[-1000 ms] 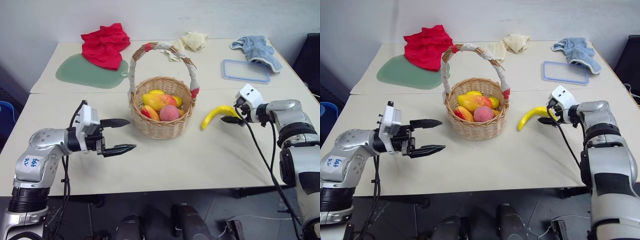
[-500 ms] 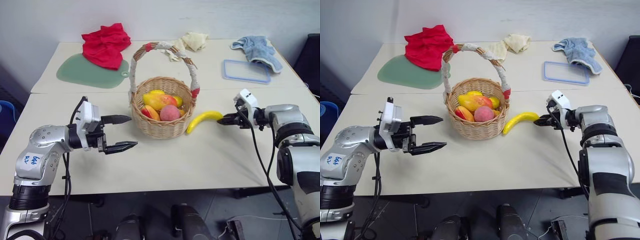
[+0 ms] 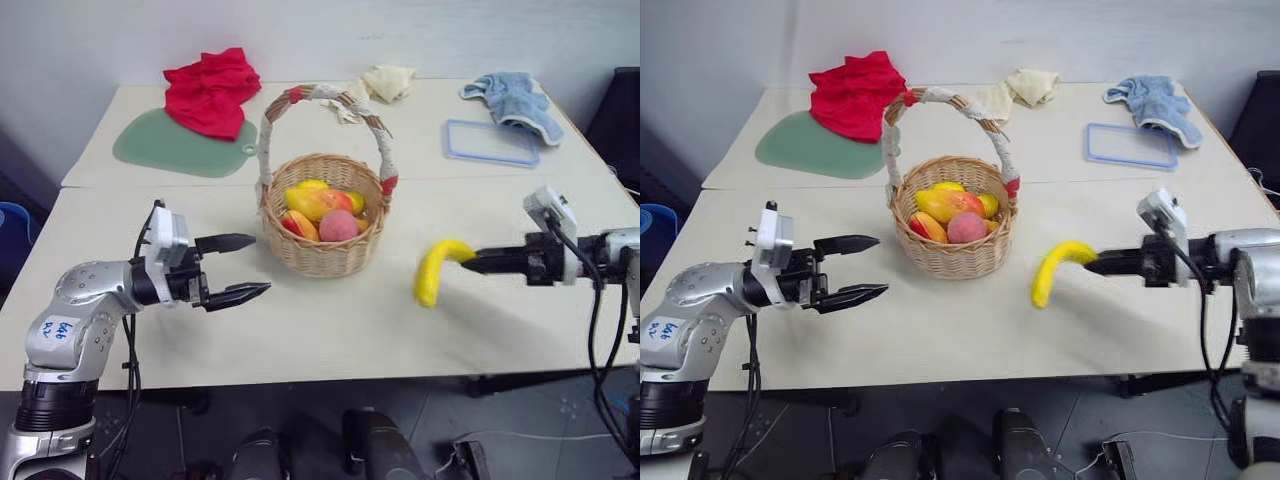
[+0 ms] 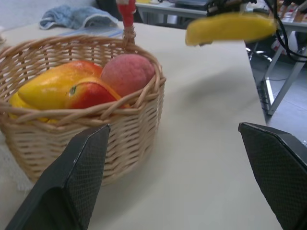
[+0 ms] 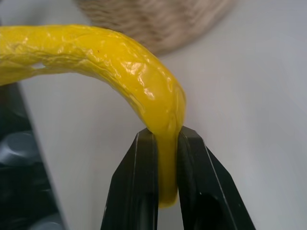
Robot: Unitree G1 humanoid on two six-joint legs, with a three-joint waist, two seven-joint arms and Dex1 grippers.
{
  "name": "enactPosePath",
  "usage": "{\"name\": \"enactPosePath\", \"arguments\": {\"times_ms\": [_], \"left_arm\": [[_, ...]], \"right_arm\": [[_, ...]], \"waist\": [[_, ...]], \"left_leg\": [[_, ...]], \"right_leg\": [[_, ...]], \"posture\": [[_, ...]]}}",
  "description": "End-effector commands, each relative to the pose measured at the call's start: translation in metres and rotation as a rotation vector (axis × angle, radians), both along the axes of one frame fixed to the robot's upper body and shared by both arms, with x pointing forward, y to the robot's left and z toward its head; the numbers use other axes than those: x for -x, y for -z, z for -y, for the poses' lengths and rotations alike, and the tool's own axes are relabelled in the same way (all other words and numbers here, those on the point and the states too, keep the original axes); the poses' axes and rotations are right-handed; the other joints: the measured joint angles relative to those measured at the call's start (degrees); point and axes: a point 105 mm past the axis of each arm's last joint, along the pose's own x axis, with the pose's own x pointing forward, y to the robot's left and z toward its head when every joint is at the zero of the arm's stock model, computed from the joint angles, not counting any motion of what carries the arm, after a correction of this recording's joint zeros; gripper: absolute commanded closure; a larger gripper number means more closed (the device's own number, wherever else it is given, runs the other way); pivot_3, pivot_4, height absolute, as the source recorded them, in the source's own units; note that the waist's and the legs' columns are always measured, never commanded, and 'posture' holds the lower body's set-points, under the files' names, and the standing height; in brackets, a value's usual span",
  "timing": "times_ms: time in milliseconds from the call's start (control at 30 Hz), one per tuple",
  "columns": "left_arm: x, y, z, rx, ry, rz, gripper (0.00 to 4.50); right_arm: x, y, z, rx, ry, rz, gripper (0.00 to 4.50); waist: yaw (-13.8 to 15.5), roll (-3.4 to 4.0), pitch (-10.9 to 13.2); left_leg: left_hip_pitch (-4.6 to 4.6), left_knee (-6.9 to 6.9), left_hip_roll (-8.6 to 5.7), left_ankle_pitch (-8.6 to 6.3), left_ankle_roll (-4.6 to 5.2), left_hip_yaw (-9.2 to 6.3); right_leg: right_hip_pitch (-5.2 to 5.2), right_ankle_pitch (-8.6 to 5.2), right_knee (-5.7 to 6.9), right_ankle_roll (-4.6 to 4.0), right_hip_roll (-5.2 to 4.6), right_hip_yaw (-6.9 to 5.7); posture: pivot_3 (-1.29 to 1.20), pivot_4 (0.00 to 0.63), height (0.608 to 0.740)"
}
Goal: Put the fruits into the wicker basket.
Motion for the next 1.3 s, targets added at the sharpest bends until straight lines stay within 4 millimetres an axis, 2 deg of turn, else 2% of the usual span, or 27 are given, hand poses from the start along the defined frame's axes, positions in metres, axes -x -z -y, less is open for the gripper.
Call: {"name": "enactPosePath", "arguments": {"times_ms": [33,167,267,433,567,633,767,833,867,1000,1100,1200,1267,1300], "left_arm": [[0.005,-0.024,-0.014,0.050,-0.035,0.043,0.00],[0.011,-0.026,-0.020,0.073,-0.056,0.011,0.00],[0.013,-0.027,-0.024,0.091,-0.081,0.000,0.00],[0.020,-0.023,-0.027,0.087,-0.113,-0.007,0.00],[0.024,-0.021,-0.028,0.088,-0.140,0.002,0.00],[0.025,-0.020,-0.027,0.089,-0.146,0.004,0.00],[0.025,-0.021,-0.026,0.089,-0.151,0.025,0.00],[0.025,-0.024,-0.025,0.092,-0.153,0.040,0.00],[0.025,-0.026,-0.024,0.094,-0.153,0.047,0.00],[0.024,-0.027,-0.022,0.092,-0.143,0.053,0.00],[0.026,-0.023,-0.019,0.084,-0.106,0.013,0.00],[0.022,-0.024,-0.017,0.075,-0.091,0.035,0.00],[0.018,-0.029,-0.017,0.080,-0.090,0.063,0.00],[0.016,-0.031,-0.017,0.083,-0.093,0.073,0.00]], "right_arm": [[0.011,-0.033,-0.058,-0.187,0.073,0.020,4.30],[0.010,-0.037,-0.102,-0.250,0.137,0.023,4.30],[-0.010,-0.048,-0.118,-0.310,0.293,0.007,4.30],[-0.028,-0.052,-0.122,-0.376,0.508,-0.062,4.30],[-0.034,-0.044,-0.111,-0.360,0.641,-0.087,4.30],[-0.037,-0.036,-0.108,-0.336,0.673,-0.113,4.30],[-0.036,-0.025,-0.116,-0.290,0.654,-0.140,4.30],[-0.034,-0.022,-0.121,-0.279,0.633,-0.146,3.58],[-0.033,-0.023,-0.124,-0.274,0.608,-0.139,3.36],[-0.030,-0.030,-0.120,-0.224,0.518,-0.077,2.02],[-0.006,-0.031,-0.119,-0.160,0.264,-0.008,1.01],[0.020,-0.024,-0.091,-0.083,0.069,0.077,0.03],[0.030,-0.031,-0.068,-0.163,-0.007,0.155,0.03],[0.029,-0.031,-0.055,-0.174,0.003,0.199,0.03]], "waist": [[-0.39,-0.02,-0.01],[0.56,0.02,-0.03],[0.73,0.01,-0.03],[0.40,-0.11,-0.11],[0.23,-0.11,-0.10],[0.11,-0.11,-0.10],[-0.25,-0.10,-0.10],[-0.46,-0.09,-0.09],[-0.55,-0.09,-0.09],[-0.78,-0.10,-0.09],[-0.35,-0.10,-0.09],[0.41,-0.11,-0.09],[0.97,-0.13,-0.08],[1.19,-0.13,-0.08]], "left_leg": [[0.03,-0.04,-0.01,0.03,-0.13,-0.21],[-0.24,-0.15,0.05,0.10,-0.30,-0.70],[-0.82,-0.04,-0.08,0.08,-0.20,-1.05],[-0.95,0.00,-0.27,0.10,0.03,-1.03],[-0.95,-0.02,-0.28,0.10,0.04,-1.07],[-0.95,-0.06,-0.26,0.10,0.04,-1.05],[-0.87,-0.13,-0.20,0.12,0.00,-1.04],[-0.86,-0.16,-0.19,0.13,-0.01,-1.03],[-0.86,-0.17,-0.18,0.13,-0.02,-1.03],[-0.84,-0.20,-0.19,0.13,-0.01,-1.05],[-0.89,-0.20,-0.23,0.13,0.04,-1.07],[-0.88,-0.22,-0.23,0.06,0.15,-1.07],[-0.89,-0.25,-0.25,0.01,0.21,-1.10],[-0.89,-0.26,-0.27,0.00,0.22,-1.07]], "right_leg": [[0.01,0.03,0.02,-0.06,0.11,0.01],[-0.15,-0.02,0.04,-0.18,0.21,-0.20],[-0.33,-0.01,0.01,-0.17,0.18,-0.25],[-0.33,0.06,-0.11,-0.04,0.01,-0.26],[-0.29,0.06,-0.17,-0.04,0.00,-0.29],[-0.29,0.06,-0.18,-0.04,0.03,-0.28],[-0.29,0.05,-0.19,-0.05,0.12,-0.26],[-0.30,0.05,-0.21,-0.05,0.12,-0.25],[-0.30,0.05,-0.21,-0.05,0.13,-0.25],[-0.28,0.05,-0.23,-0.05,0.12,-0.25],[-0.27,0.05,-0.25,-0.04,0.10,-0.26],[-0.18,0.05,-0.56,-0.01,0.12,-0.28],[-0.09,0.07,-0.88,0.13,0.16,-0.28],[-0.07,0.11,-0.96,0.20,0.26,-0.25]], "posture": [[0.00,0.150,0.740],[0.00,0.150,0.740],[0.00,0.150,0.740],[0.00,0.150,0.740],[0.00,0.150,0.740],[0.00,0.150,0.740],[0.00,0.150,0.740],[0.00,0.150,0.740],[0.00,0.150,0.740],[0.00,0.150,0.740],[0.00,0.150,0.740],[0.00,0.150,0.740],[0.00,0.150,0.740],[0.00,0.150,0.740]]}}
